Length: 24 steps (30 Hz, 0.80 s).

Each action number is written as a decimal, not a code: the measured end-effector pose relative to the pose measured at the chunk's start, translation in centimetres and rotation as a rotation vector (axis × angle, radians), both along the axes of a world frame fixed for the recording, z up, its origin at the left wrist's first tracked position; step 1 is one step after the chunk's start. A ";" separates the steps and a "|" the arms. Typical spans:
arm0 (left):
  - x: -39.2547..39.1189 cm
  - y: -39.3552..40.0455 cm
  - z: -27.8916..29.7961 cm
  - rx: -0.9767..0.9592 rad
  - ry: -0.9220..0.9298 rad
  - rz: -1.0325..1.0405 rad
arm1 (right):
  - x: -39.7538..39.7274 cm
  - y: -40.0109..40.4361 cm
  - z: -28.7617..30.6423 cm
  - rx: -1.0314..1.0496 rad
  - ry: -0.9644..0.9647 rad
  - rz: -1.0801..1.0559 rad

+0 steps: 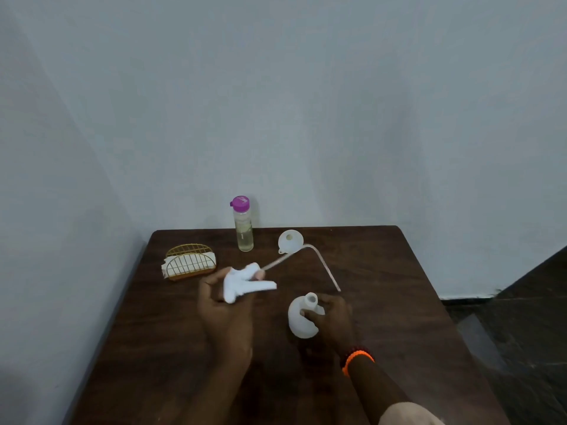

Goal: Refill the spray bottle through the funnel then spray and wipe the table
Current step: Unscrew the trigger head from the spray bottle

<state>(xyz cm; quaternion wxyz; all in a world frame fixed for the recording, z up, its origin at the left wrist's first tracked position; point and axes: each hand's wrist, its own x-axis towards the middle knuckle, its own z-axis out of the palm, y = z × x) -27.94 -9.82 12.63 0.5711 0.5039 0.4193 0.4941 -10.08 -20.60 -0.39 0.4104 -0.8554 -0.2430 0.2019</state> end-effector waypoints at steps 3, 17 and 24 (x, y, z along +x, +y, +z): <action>0.9 4.1 -2.5 -0.361 -0.159 0.105 | -0.1 0.1 0.3 -0.012 0.013 -0.002; 2.6 9.5 -12.9 -0.929 0.219 -0.177 | -0.6 -0.1 0.1 -0.024 -0.011 -0.017; 3.3 10.4 -14.3 -0.877 0.375 -0.199 | -1.1 -0.2 0.0 -0.049 0.011 -0.022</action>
